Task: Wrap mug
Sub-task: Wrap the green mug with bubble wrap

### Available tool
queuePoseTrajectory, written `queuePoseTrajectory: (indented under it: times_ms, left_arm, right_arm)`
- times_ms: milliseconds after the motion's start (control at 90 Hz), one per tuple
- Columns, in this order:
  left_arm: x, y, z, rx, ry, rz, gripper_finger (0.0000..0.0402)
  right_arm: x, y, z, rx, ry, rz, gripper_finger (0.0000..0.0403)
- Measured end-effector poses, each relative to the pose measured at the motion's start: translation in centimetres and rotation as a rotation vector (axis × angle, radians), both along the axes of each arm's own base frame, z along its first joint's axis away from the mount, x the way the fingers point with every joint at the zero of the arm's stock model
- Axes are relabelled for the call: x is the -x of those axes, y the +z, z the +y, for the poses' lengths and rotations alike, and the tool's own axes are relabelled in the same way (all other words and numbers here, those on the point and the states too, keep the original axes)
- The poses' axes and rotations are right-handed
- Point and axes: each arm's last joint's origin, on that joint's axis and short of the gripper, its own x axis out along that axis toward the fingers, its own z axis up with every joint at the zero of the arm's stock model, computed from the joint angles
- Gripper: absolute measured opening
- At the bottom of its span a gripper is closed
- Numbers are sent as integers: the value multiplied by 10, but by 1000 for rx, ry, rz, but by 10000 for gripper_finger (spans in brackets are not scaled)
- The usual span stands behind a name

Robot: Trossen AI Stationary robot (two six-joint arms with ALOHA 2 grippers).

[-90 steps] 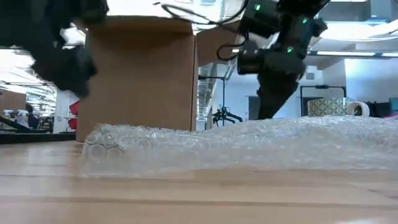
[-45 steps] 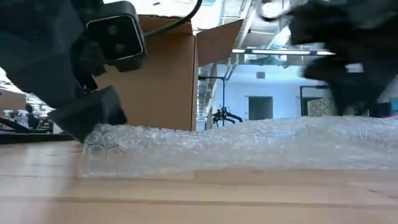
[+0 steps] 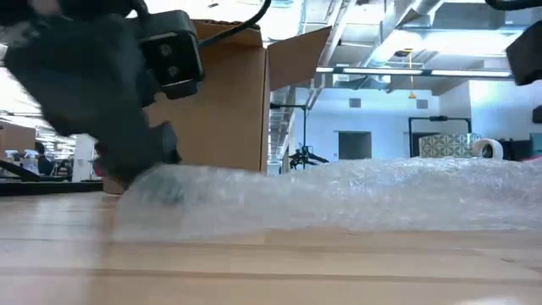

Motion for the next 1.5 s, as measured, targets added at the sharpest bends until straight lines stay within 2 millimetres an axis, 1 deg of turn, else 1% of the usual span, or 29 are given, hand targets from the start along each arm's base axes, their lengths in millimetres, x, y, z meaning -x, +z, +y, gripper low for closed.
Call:
queuePoseTrajectory:
  times_ms: [122,233,300,367,422,511,600,700,800,922,1011,1133,1211,1322,1400,1500]
  left_arm:
    - [-3,3,0,-33,-12,-65,185]
    - [-7,11,0,-93,-37,-175,177]
    - [-8,20,1,-158,-26,-248,160]
    - [-6,33,5,-236,7,-308,133]
    - [-4,44,9,-300,37,-342,108]
    - [3,61,16,-369,87,-351,71]
    - [13,78,23,-414,139,-339,43]
    - [27,95,30,-454,205,-319,23]
    - [39,106,35,-496,296,-312,11]
    - [50,115,37,-516,344,-312,4]
    - [55,117,39,-522,428,-307,3]
    - [58,117,39,-535,471,-305,3]
    - [59,116,37,-534,465,-293,3]
    - [62,114,35,-522,461,-285,3]
    - [63,114,33,-519,454,-280,3]
    - [65,113,30,-512,447,-277,3]
  right_arm:
    - [-7,4,-8,131,-48,-136,144]
    - [-13,13,-17,192,-80,-219,100]
    - [-15,21,-24,222,-97,-263,62]
    - [-17,31,-31,251,-125,-316,24]
    - [-18,39,-37,272,-160,-363,9]
    - [-21,52,-51,281,-249,-430,12]
    - [-26,61,-67,265,-349,-463,15]
    - [-32,63,-83,289,-395,-451,12]
    - [-37,62,-101,328,-443,-419,8]
    - [-43,61,-125,351,-541,-392,6]
    - [-47,60,-144,320,-613,-355,5]
    - [-52,59,-161,255,-578,-287,5]
    - [-54,60,-163,212,-506,-259,5]
    - [-55,61,-155,131,-371,-237,16]
    - [-53,59,-144,78,-285,-205,33]
    - [-49,59,-122,26,-188,-193,59]
